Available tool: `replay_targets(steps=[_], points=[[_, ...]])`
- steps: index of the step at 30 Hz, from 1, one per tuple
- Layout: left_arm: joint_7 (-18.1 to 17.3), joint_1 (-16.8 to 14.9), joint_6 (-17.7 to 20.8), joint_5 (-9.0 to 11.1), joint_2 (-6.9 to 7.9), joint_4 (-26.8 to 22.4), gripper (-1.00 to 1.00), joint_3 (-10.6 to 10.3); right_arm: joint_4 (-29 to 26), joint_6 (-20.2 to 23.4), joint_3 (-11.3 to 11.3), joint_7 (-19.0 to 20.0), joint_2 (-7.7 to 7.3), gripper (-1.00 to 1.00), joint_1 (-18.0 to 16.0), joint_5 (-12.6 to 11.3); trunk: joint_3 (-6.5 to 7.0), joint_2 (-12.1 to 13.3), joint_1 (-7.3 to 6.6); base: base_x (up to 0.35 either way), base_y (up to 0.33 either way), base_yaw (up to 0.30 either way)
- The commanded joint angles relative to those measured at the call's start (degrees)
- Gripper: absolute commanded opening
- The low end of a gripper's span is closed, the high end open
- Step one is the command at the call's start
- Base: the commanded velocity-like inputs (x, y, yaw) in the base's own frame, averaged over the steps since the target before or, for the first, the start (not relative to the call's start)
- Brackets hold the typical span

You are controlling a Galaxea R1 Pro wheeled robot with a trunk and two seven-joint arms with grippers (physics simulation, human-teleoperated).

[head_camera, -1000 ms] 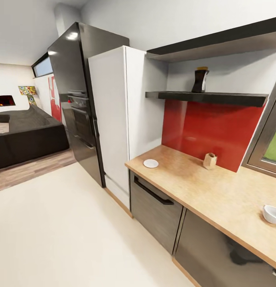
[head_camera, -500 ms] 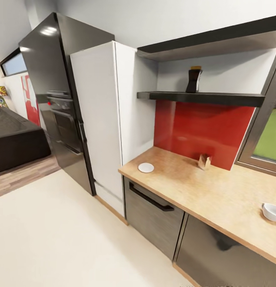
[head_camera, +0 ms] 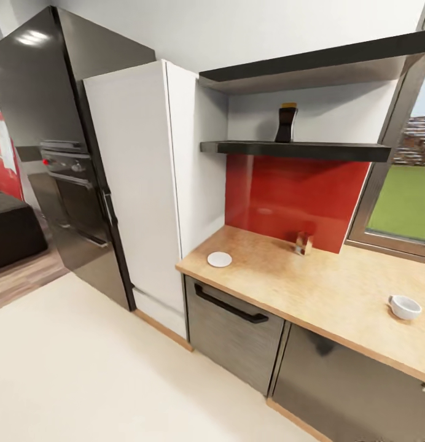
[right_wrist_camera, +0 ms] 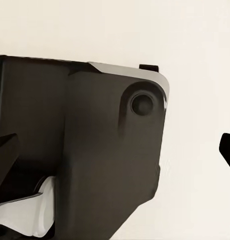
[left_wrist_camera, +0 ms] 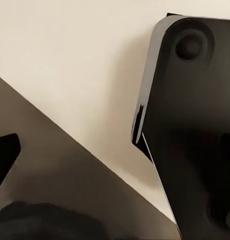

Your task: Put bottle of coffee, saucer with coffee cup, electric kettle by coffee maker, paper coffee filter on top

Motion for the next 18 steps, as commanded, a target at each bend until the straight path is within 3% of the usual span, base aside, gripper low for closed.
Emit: replay_targets(steps=[1,18], points=[[0.0,0.0,-0.1,0.4,-0.02,-0.1,1.0,0.0,0.1,-0.2,-0.3,0.1,-0.01,1.0,-0.1,0.6,-0.11,-0.1,0.05,0.223,0.258,-0.267],[0.0,0.2,-0.1,0.8,0.04,0.0,1.0,0.3,0.1,-0.2,-0.4,0.1,-0.03,1.0,-0.1,0.6,-0.11,-0.1,0.05,0.254,0.204,-0.267]])
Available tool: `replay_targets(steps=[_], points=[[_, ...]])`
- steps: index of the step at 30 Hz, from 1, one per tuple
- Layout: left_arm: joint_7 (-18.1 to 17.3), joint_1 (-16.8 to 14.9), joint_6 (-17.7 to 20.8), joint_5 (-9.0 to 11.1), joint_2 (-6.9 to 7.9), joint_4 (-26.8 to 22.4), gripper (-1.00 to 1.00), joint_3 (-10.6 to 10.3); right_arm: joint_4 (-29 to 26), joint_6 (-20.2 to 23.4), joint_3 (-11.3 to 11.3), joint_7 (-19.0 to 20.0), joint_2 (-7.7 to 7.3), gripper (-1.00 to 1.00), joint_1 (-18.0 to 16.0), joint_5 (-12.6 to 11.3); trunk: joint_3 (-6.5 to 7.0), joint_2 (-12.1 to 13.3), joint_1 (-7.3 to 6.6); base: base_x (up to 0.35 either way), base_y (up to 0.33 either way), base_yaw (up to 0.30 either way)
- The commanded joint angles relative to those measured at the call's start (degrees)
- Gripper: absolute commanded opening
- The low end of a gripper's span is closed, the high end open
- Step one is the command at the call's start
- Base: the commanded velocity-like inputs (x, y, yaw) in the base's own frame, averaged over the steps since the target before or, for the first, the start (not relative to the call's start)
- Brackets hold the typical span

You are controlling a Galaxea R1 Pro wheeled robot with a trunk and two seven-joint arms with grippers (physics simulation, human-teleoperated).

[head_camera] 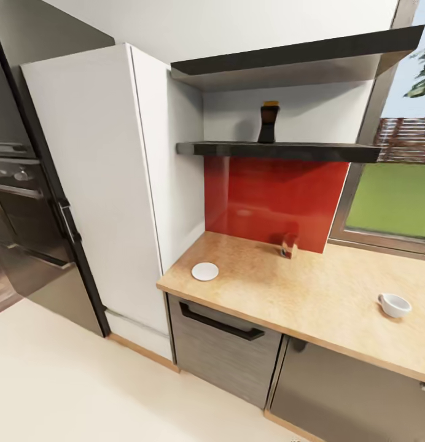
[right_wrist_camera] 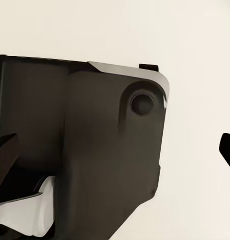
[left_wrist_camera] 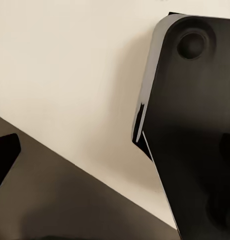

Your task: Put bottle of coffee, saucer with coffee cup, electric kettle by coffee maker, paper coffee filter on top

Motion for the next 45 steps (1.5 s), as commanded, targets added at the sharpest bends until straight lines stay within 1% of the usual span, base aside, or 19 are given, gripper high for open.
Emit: replay_targets(steps=[1,24,41,44,45], points=[[0.0,0.0,-0.1,0.3,-0.01,-0.1,1.0,0.1,0.1,-0.2,-0.3,0.1,-0.01,1.0,-0.1,0.6,-0.11,-0.1,0.04,0.042,0.028,-0.267],[0.0,0.1,-0.1,-0.2,-0.44,-0.1,1.0,0.2,0.0,-0.2,-0.3,-0.1,0.0,1.0,-0.1,0.6,-0.18,-0.1,0.04,0.003,0.002,-0.267],[0.0,0.3,-0.1,-0.3,-0.19,-0.1,1.0,0.0,-1.3,-0.1,-0.3,0.0,0.04,1.0,-0.1,0.5,-1.33,-0.1,0.04,0.0,0.0,-0.208],[0.0,0.3,-0.2,-0.3,-0.18,-0.1,1.0,-0.1,-1.3,-0.1,-0.5,-0.1,0.01,1.0,-0.1,0.5,-1.55,-0.1,0.04,0.0,0.0,-0.195],[0.0,0.3,-0.2,-0.3,-0.18,-0.1,1.0,-0.2,-1.3,-0.1,-0.9,-0.1,0.01,1.0,-0.1,0.4,-1.62,-0.1,0.04,0.0,0.0,-0.195]])
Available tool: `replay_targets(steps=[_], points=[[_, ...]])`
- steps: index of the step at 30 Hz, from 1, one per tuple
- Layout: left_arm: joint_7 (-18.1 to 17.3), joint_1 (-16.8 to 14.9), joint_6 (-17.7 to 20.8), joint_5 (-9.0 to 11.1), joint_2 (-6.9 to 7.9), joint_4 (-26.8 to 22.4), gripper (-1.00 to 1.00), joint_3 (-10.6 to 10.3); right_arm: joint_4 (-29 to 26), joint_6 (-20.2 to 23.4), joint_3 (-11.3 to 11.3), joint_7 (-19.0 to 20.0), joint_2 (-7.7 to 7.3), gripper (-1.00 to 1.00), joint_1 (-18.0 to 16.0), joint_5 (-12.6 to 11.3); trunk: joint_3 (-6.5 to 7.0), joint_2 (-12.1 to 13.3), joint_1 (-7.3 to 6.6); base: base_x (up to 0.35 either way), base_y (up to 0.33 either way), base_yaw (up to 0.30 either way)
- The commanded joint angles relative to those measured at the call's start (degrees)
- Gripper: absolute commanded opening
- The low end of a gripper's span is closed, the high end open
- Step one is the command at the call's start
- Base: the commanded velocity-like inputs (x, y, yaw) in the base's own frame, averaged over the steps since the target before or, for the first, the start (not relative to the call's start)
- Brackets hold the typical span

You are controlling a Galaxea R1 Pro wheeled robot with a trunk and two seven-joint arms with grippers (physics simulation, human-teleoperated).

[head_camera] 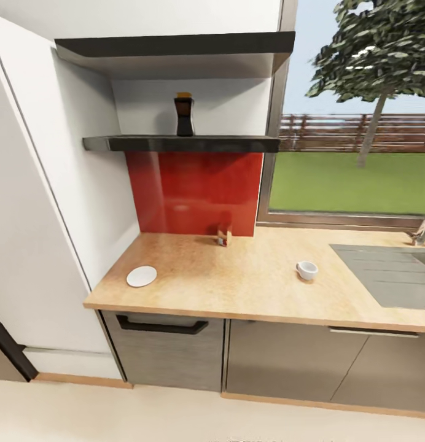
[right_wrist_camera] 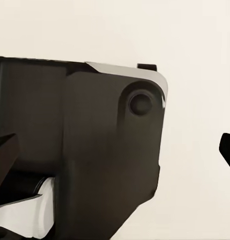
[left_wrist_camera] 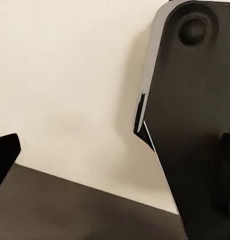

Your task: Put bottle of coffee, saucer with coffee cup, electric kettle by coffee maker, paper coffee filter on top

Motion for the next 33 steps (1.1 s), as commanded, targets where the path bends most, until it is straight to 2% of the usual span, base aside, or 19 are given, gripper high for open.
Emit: replay_targets(steps=[1,5,7,12,22,33], points=[[0.0,0.0,-0.1,0.4,-0.01,-0.1,1.0,0.0,0.0,-0.2,-1.5,0.2,-0.01,1.0,0.0,0.6,-0.18,-0.1,0.03,0.0,0.0,-0.195],[0.0,0.0,-0.1,0.4,-0.02,-0.1,1.0,-0.3,0.0,-0.2,-4.2,0.2,-0.01,1.0,0.0,0.6,-0.48,-0.1,0.03,0.0,0.0,-0.195],[0.0,0.0,-0.1,0.4,-0.05,-0.1,1.0,-0.4,-0.4,-0.2,-4.8,0.1,-0.07,1.0,0.0,0.6,-0.62,-0.1,0.03,0.0,0.0,-0.195],[0.0,0.0,-0.1,0.4,-0.01,-0.1,1.0,-0.5,-2.0,-0.2,-5.0,0.2,-0.1,1.0,0.0,0.9,-0.89,-0.1,0.03,0.0,0.0,-0.142],[0.0,-0.2,-0.3,0.4,-0.18,-0.6,1.0,-0.7,-2.3,-0.2,-4.9,0.2,0.07,1.0,-0.1,1.0,-0.92,-0.1,0.03,0.0,0.0,-0.008],[0.0,-0.3,-1.4,0.2,0.06,-2.8,1.0,-0.6,-2.4,-0.4,-4.9,0.3,3.58,1.0,-0.1,0.9,-0.92,-0.1,0.03,0.0,0.0,0.0]])
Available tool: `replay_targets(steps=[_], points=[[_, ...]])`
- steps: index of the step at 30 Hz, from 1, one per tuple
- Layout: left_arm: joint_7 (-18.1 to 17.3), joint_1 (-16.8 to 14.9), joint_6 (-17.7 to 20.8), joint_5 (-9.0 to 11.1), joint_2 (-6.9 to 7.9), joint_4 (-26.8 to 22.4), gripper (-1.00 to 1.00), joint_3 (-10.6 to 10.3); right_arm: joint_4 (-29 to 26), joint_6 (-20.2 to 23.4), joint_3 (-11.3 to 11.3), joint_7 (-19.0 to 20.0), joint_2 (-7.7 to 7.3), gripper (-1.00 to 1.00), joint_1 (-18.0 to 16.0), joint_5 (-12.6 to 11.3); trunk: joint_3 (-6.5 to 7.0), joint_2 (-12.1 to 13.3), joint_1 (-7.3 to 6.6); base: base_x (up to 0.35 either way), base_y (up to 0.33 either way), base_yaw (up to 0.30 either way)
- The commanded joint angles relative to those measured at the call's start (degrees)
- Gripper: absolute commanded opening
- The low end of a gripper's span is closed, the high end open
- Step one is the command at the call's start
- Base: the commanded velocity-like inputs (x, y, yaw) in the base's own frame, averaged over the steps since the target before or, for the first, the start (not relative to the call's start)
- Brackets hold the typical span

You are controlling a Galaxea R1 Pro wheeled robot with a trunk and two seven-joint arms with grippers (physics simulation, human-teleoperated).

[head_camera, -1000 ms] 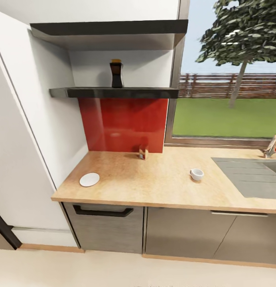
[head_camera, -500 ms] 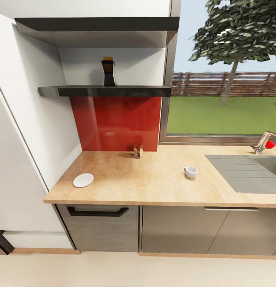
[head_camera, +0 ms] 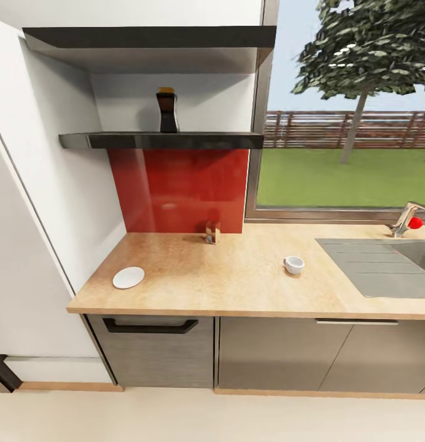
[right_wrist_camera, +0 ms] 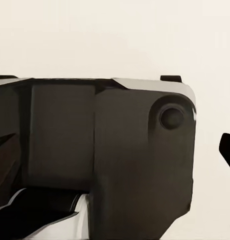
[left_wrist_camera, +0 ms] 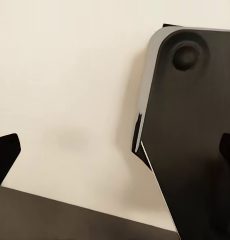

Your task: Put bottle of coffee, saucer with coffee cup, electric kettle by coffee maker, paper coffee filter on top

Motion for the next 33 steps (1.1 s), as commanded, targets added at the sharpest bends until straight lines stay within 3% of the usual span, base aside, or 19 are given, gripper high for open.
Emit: replay_targets(steps=[1,13,17,18,25,33], points=[[0.0,0.0,-0.2,0.4,0.0,-0.2,1.0,0.0,0.0,-0.2,-0.5,0.2,0.04,1.0,0.0,0.6,-0.11,-0.1,0.03,0.0,0.0,0.0],[0.0,-1.4,-0.5,-0.1,-0.12,-3.9,1.0,-0.2,-0.1,-0.1,-0.7,0.2,-0.06,1.0,0.0,0.7,-0.11,-0.1,0.03,0.0,0.0,0.0],[0.0,-2.4,-0.4,-0.1,0.03,-5.2,1.0,-0.2,-0.1,-0.1,-0.7,0.1,-0.18,1.0,0.0,0.7,-0.11,-0.1,0.03,-0.278,0.0,0.0],[0.0,-3.2,-0.5,-0.1,-0.03,-12.1,1.0,-0.2,-0.1,-0.1,-0.6,0.1,-0.21,1.0,0.0,0.7,-0.11,-0.1,0.03,-0.32,0.0,0.0],[0.0,-7.5,-0.5,-0.1,-0.06,-14.3,1.0,-0.3,-0.1,-0.1,-0.6,0.1,-0.17,1.0,0.0,0.7,-0.11,-0.1,0.03,-0.18,0.0,0.0],[-0.1,-13.4,-0.4,-1.8,-0.12,-21.6,1.0,-0.4,-0.1,-0.2,-0.6,0.1,-0.2,1.0,0.0,0.7,-0.11,-0.1,0.03,-0.017,0.0,0.0]])
